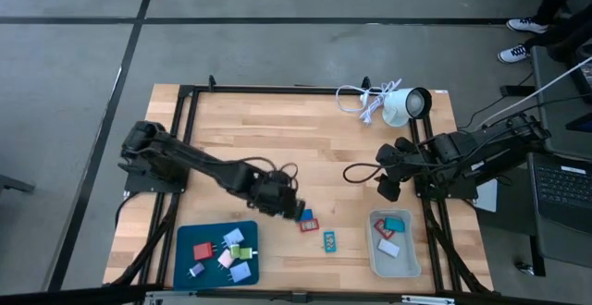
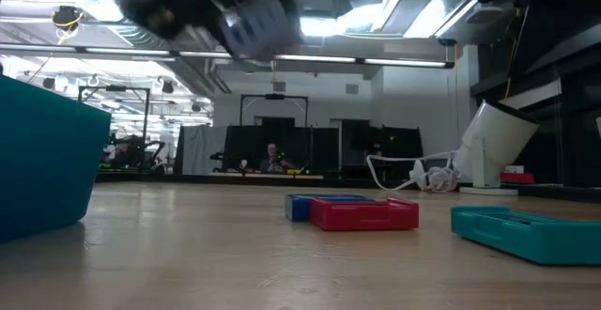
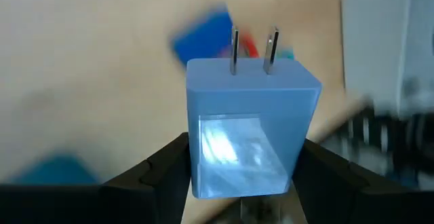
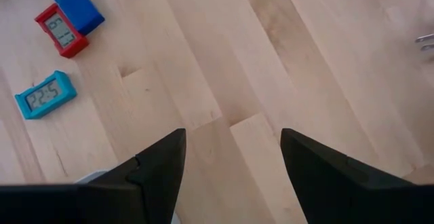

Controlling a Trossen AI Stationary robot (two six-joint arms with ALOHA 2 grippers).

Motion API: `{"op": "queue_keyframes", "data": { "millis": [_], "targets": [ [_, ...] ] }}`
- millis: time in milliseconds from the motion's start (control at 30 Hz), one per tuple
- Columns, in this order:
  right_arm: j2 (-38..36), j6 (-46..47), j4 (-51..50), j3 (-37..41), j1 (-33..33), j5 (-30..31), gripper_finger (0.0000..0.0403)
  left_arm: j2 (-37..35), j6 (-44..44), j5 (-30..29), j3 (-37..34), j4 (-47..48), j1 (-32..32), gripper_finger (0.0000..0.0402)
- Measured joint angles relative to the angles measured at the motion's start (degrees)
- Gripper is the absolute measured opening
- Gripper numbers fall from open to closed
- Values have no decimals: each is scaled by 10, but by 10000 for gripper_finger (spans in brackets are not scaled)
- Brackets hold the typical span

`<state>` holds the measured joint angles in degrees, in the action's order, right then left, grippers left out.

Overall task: Pick & Place Office items
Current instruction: Put the purple charger adapter into the blue bin

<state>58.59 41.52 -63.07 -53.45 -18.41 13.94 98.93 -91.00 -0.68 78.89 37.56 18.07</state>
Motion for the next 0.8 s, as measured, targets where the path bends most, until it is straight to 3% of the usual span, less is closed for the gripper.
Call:
{"op": "queue_keyframes", "data": {
  "millis": [233, 433, 600, 800],
  "targets": [
    [0, 10, 0, 0, 0, 0, 245, -45, 33, 135, 0, 33, 73, 211],
    [0, 29, 0, 0, 0, 0, 245, -57, 6, 196, 0, 122, 153, 211],
    [0, 33, 1, 0, 0, 0, 245, -56, -40, 220, -22, 174, 213, 211],
    [0, 46, 4, 0, 0, 2, 245, -54, -105, 216, -82, 124, 263, 211]
  ]
}}
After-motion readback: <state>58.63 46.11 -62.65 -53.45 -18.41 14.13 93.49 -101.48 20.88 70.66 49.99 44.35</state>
